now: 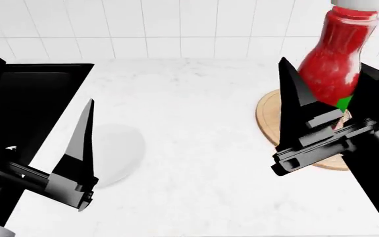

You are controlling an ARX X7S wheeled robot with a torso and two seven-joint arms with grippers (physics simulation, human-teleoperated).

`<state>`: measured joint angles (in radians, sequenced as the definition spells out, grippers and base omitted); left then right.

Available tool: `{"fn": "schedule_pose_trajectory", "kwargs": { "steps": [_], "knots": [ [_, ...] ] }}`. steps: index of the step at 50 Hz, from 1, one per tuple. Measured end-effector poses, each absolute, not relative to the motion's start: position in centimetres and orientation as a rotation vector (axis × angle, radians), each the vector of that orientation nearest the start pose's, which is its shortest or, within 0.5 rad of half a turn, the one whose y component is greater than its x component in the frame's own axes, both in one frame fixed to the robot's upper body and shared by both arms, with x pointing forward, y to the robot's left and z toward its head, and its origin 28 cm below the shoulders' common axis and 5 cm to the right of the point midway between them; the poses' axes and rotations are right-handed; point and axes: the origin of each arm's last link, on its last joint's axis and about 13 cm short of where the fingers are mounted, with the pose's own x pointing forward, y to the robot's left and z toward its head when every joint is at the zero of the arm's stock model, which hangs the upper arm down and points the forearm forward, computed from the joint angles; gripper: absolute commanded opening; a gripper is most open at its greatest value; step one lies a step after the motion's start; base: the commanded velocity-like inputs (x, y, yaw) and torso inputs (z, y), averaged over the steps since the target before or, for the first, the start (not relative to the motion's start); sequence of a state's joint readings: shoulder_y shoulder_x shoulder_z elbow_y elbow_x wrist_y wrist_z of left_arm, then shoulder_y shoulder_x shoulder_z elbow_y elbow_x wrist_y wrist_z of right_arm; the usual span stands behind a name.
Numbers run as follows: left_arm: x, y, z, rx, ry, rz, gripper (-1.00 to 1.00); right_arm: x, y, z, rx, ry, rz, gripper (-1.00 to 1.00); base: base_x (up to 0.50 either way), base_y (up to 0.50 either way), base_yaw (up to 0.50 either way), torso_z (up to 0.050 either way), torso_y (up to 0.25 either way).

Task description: Pick the lobster from the plate and place it on the cutting board. Then pick the condiment bottle from the cabinet and place it next to the cutting board.

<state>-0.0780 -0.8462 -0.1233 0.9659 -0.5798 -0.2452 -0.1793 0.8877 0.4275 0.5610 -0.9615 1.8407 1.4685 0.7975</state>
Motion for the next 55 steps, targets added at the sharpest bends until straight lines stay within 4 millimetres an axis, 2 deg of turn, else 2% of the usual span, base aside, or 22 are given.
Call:
{"fn": "schedule_pose_trajectory", "kwargs": {
  "steps": [6, 11, 22, 33, 55],
  "knots": [
    [16.0, 27.2, 23.1, 0.321, -0.671, -0.313, 1.00, 17.5, -12.9, 26.5, -0.048, -0.345, 0.303, -1.00, 0.00, 0.00, 0.00, 0.000, 0.000],
    [16.1, 27.2, 23.0, 0.321, -0.670, -0.312, 1.00, 18.5, -12.9, 24.8, -0.073, -0.304, 0.272, -1.00, 0.00, 0.00, 0.00, 0.000, 0.000],
    [16.4, 27.2, 22.9, 0.323, -0.668, -0.311, 1.00, 18.3, -12.7, 21.4, -0.129, -0.312, 0.234, -1.00, 0.00, 0.00, 0.00, 0.000, 0.000],
    [16.3, 27.2, 22.9, 0.325, -0.665, -0.308, 1.00, 18.5, -12.6, 18.4, -0.114, -0.338, 0.204, -1.00, 0.00, 0.00, 0.00, 0.000, 0.000],
    [16.3, 27.2, 22.9, 0.331, -0.665, -0.305, 1.00, 20.1, -13.1, 14.7, -0.114, -0.301, 0.140, -1.00, 0.00, 0.00, 0.00, 0.000, 0.000]
  ]
}}
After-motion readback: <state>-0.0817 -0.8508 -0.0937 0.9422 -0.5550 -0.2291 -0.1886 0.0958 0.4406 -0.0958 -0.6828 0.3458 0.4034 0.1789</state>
